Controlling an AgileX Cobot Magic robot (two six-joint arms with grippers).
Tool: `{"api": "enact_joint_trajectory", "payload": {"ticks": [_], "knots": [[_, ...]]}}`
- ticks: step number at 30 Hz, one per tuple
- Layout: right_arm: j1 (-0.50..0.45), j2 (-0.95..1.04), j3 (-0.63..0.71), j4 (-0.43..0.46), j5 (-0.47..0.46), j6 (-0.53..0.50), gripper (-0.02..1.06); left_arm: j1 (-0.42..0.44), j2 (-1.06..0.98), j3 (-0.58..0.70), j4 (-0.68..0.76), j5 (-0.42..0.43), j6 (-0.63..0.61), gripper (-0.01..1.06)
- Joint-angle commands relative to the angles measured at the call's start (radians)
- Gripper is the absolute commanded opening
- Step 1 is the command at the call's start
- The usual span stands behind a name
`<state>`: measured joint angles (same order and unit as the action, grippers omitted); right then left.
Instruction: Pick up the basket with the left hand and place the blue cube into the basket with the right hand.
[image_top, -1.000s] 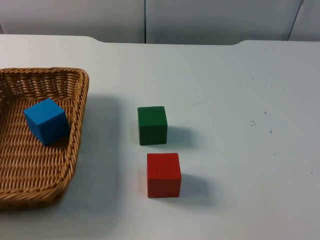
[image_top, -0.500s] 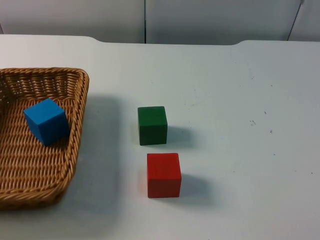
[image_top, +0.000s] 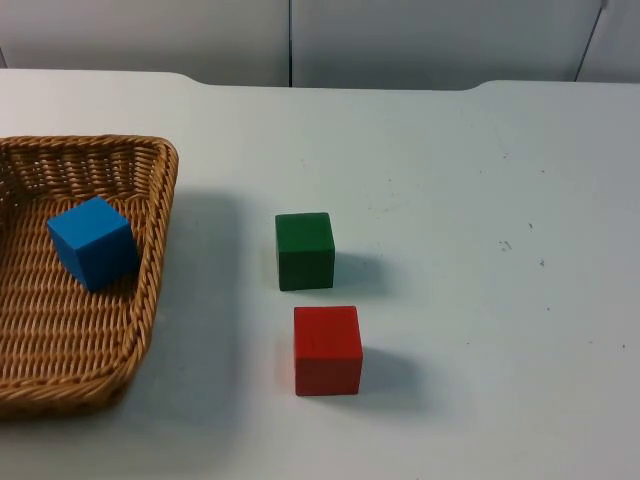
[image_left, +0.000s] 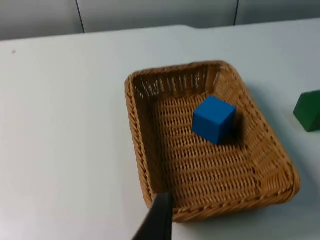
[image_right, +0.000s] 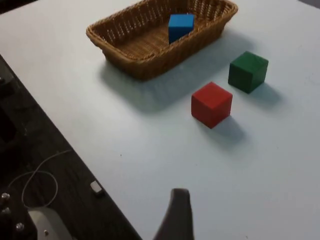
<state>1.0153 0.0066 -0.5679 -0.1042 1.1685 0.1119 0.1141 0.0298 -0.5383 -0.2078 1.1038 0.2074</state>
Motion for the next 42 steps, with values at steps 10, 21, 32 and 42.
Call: {"api": "enact_joint_trajectory", "payload": {"ticks": [10, 21, 32, 42], "knots": [[0.001, -0.007, 0.017, -0.050, 0.028, 0.015, 0.71, -0.009, -0.020, 0.022, -0.001, -0.018, -0.005, 0.82], [0.001, -0.007, 0.017, -0.107, 0.016, 0.041, 0.71, -0.009, -0.020, 0.023, 0.003, -0.020, -0.022, 0.94], [0.001, -0.007, 0.017, -0.079, 0.016, 0.049, 0.71, -0.007, -0.020, 0.025, 0.089, -0.029, -0.170, 1.05], [0.001, -0.007, 0.017, -0.077, 0.016, 0.049, 0.71, -0.007, -0.020, 0.025, 0.088, -0.029, -0.166, 1.05]]}}
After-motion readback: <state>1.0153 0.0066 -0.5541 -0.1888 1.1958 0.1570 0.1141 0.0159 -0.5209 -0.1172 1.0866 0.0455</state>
